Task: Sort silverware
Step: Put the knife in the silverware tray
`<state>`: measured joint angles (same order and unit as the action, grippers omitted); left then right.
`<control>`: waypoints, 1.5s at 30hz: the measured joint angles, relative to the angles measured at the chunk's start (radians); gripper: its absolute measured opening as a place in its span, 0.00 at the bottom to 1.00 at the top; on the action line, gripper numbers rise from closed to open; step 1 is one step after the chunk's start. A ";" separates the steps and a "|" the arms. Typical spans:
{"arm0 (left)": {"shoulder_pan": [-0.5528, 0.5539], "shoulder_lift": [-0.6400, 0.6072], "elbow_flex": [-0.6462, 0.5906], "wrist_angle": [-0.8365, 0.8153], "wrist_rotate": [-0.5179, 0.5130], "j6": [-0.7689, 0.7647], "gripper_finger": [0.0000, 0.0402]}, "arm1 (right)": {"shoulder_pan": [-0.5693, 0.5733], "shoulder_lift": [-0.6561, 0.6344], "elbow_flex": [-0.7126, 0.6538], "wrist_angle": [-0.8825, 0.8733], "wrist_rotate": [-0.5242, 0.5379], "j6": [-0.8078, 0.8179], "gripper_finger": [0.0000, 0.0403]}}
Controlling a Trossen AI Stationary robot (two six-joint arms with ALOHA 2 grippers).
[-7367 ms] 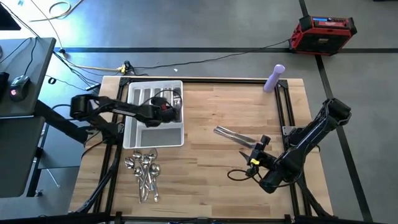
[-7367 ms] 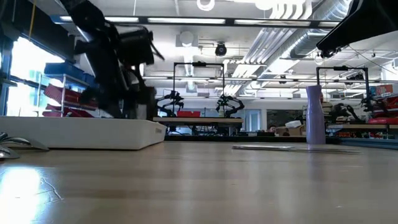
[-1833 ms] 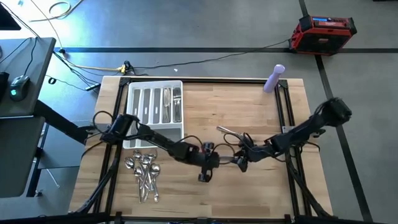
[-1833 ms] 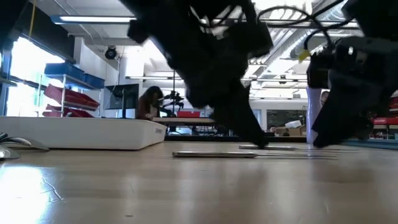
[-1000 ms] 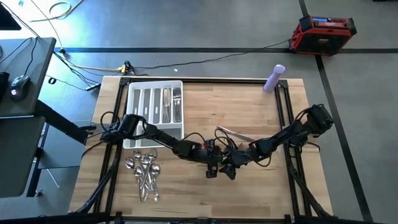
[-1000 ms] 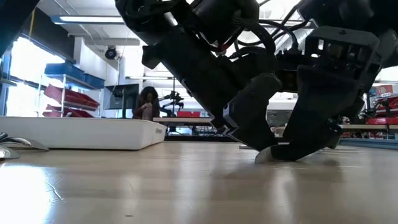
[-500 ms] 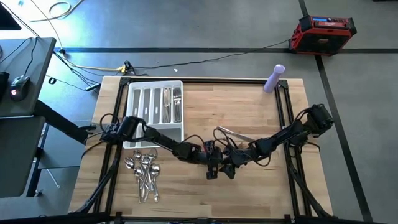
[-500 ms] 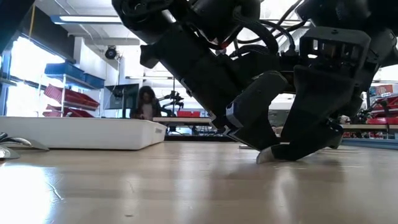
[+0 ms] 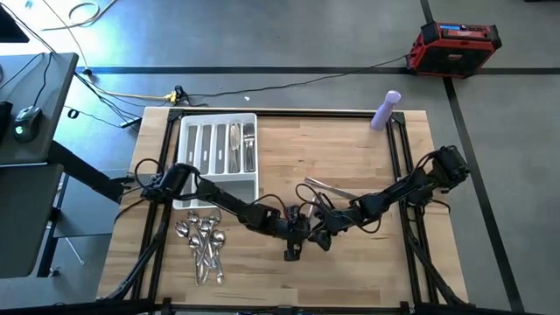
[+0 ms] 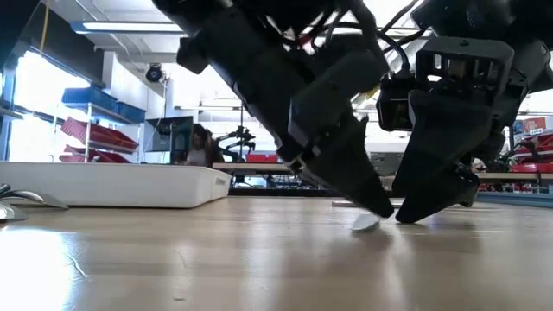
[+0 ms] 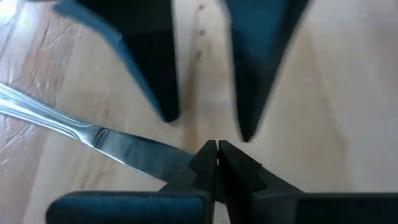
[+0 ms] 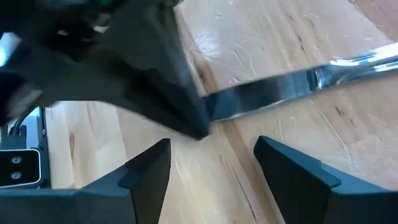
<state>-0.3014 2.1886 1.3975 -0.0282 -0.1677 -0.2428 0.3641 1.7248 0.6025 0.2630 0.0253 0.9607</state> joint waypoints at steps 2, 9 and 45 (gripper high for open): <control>0.005 0.000 0.000 -0.011 -0.004 0.000 0.00 | 0.000 0.000 0.000 0.000 0.006 0.004 0.58; -0.007 -0.087 0.002 -0.124 -0.118 0.026 0.00 | 0.001 0.000 0.000 -0.007 0.019 0.007 0.58; 0.035 0.041 0.003 0.021 -0.045 -0.088 0.00 | -0.017 0.006 -0.004 0.069 0.107 -0.002 0.58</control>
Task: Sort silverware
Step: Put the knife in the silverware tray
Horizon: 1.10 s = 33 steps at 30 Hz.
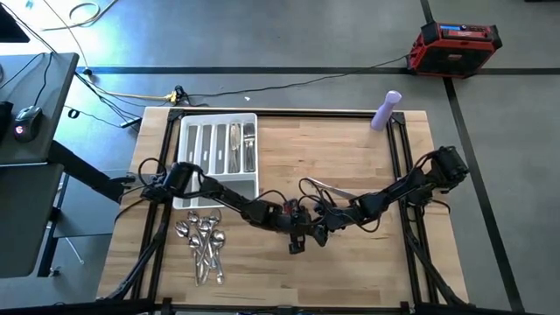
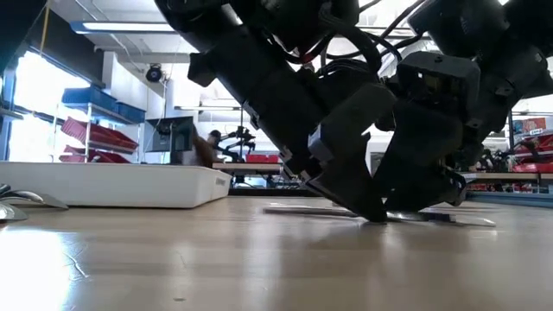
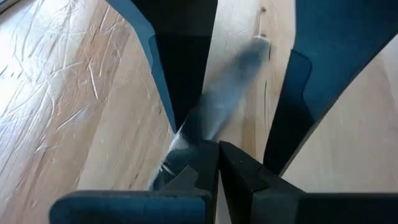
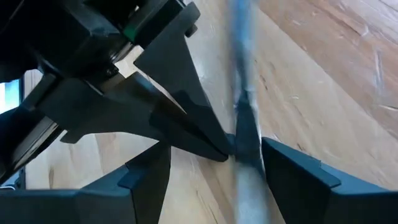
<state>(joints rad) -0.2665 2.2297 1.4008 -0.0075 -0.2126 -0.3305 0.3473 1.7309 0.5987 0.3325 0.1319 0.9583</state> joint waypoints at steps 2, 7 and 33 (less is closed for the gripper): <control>0.002 0.000 0.001 -0.007 -0.003 0.000 0.00 | 0.000 0.000 0.000 -0.005 -0.001 -0.007 0.58; 0.005 0.001 0.000 0.006 -0.020 0.000 0.00 | 0.000 -0.001 0.001 -0.015 -0.015 -0.018 0.58; -0.039 -0.168 0.000 -0.140 -0.142 0.137 0.01 | 0.024 0.047 0.010 -0.107 0.011 -0.317 0.00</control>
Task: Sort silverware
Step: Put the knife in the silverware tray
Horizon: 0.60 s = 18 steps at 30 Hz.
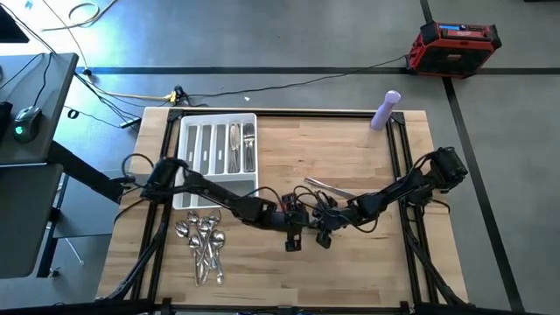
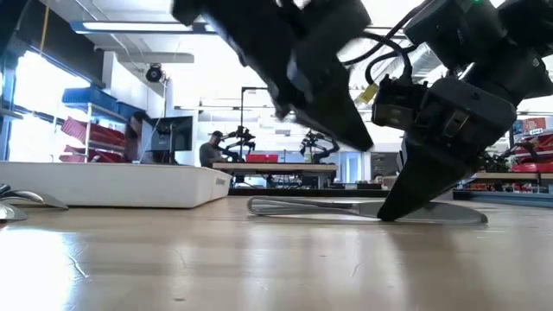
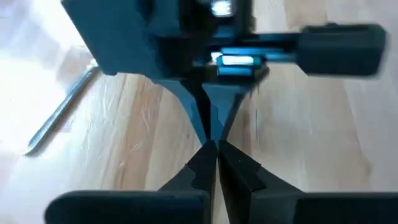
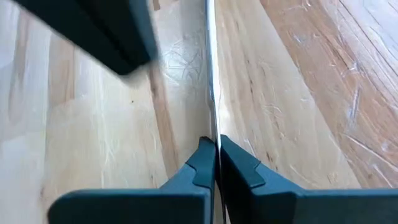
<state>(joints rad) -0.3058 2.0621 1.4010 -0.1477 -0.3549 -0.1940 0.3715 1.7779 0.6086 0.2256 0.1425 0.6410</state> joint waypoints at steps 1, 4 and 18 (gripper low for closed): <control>-0.006 -0.001 0.000 -0.017 -0.014 0.019 0.02 | 0.001 0.000 0.000 0.000 0.000 -0.011 0.00; -0.013 0.010 -0.003 -0.071 -0.021 0.071 0.07 | 0.002 -0.009 0.000 -0.001 -0.008 -0.019 0.00; 0.041 0.093 0.002 -0.124 0.141 0.039 0.31 | 0.021 -0.033 -0.006 -0.012 -0.013 -0.058 0.00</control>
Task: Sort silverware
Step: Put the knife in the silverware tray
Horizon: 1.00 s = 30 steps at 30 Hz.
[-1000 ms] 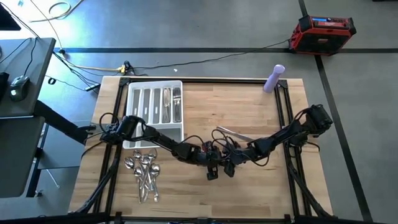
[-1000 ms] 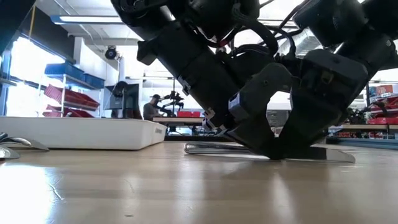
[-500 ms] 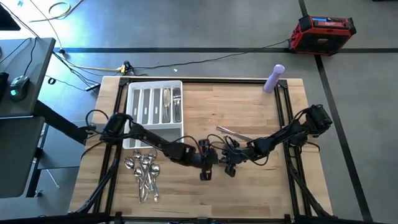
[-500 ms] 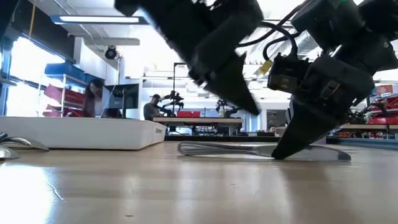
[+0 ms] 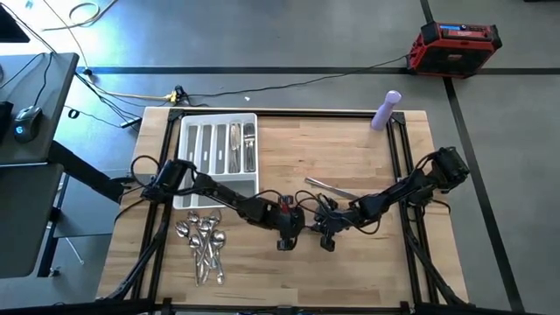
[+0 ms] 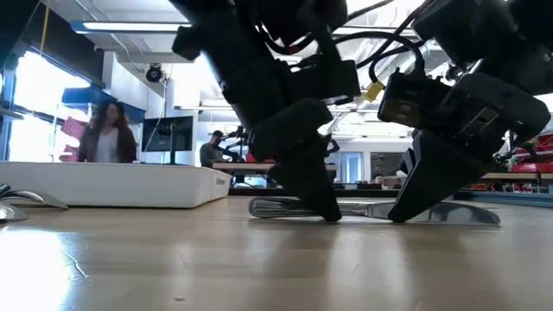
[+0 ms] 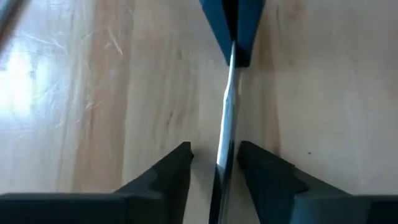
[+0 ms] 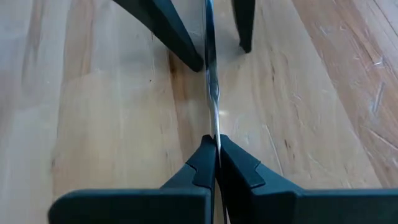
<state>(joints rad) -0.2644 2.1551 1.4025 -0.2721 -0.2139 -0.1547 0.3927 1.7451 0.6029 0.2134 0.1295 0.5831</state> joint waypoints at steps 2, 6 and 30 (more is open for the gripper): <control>0.000 0.001 0.000 0.002 0.018 0.000 0.25 | 0.004 0.000 0.000 0.001 0.009 0.000 0.00; -0.002 0.007 0.001 -0.003 0.016 0.000 0.07 | 0.007 0.000 0.000 0.004 0.010 0.000 0.00; -0.085 -0.326 -0.005 -0.415 -0.677 -0.314 0.00 | 0.496 -0.553 0.132 -0.497 1.127 -0.107 0.42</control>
<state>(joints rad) -0.3495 1.8286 1.3975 -0.6876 -0.8908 -0.4692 0.8886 1.1920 0.7353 -0.2835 1.2561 0.4763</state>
